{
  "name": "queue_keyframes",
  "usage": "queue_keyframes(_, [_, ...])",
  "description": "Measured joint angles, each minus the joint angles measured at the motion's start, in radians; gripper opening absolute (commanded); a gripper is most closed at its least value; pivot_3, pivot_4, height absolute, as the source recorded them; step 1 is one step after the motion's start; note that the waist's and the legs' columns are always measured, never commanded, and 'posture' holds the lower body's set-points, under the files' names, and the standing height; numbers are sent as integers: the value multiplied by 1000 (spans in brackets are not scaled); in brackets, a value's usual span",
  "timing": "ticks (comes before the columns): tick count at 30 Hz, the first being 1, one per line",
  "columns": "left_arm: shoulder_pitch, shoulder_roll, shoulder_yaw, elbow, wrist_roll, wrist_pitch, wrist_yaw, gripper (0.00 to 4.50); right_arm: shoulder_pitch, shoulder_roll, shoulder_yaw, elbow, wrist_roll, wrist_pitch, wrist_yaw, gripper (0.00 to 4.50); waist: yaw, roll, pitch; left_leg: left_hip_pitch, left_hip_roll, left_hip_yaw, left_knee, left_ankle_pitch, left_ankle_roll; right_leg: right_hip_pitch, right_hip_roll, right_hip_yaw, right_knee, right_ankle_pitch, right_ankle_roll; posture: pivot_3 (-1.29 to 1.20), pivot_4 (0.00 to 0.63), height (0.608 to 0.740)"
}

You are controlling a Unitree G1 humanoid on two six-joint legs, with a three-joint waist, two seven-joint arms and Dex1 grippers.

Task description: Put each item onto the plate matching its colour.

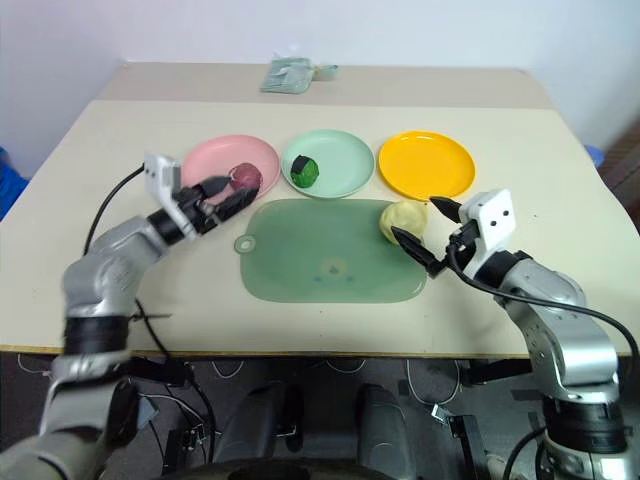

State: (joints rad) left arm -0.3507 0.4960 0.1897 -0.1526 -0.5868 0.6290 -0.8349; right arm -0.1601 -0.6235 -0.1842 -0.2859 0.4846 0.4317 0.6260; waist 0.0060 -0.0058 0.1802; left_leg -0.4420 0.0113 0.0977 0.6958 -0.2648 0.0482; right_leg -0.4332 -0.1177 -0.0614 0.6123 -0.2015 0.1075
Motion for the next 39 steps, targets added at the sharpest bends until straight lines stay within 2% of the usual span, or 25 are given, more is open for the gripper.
queue_keyframes(6, [207,133,15,-197,-61,0,-125,4468,-134,60,72,244,-95,-94,15,4500,4,1,0,0,0,0,0,-2,2,-1,-1,0,-1,0,-1,0,150,740])
queue_keyframes(10, [238,155,35,-227,-81,-2,-124,4468,-184,80,88,352,-128,-130,27,4500,6,2,0,-1,0,0,0,-2,2,-1,-1,0,-1,0,-1,0,150,740])
queue_keyframes(15, [262,138,34,-292,-100,-8,-77,4468,-215,83,102,399,-150,-153,68,4500,1,2,0,0,0,1,-1,-2,2,-1,-1,0,-1,0,0,0,150,740])
queue_keyframes(18, [279,136,33,-302,-100,-14,-59,4500,-227,83,106,419,-159,-168,85,3664,-1,2,0,0,0,1,-1,-2,2,-1,0,0,-1,0,0,0,150,740])
queue_keyframes(20, [280,135,33,-302,-99,-26,-46,4500,-242,85,110,429,-165,-171,92,2951,-1,2,-1,0,0,1,-1,-2,2,-1,0,0,-1,0,0,0,150,740])
queue_keyframes(25, [292,135,33,-302,-99,-38,-30,4500,-259,89,114,431,-167,-163,93,2356,-2,2,-1,0,0,1,-2,-2,2,-1,0,0,-1,0,0,0,150,740])
queue_keyframes(31, [309,132,34,-303,-98,-67,-9,4500,-306,99,121,449,-166,-133,97,2356,-2,3,0,0,0,1,-2,-2,2,-2,-1,0,-1,0,0,0,150,740])
queue_keyframes(36, [319,125,33,-313,-98,-75,14,4500,-467,114,118,570,-163,-151,111,2356,-11,5,1,0,0,3,-4,0,-1,-4,0,1,0,0,0,0,150,740])
queue_keyframes(39, [323,117,30,-327,-98,-81,33,4500,-623,116,110,754,-183,-244,115,2356,-19,5,1,0,-1,3,-5,0,0,-4,0,1,-1,0,0,0,150,740])
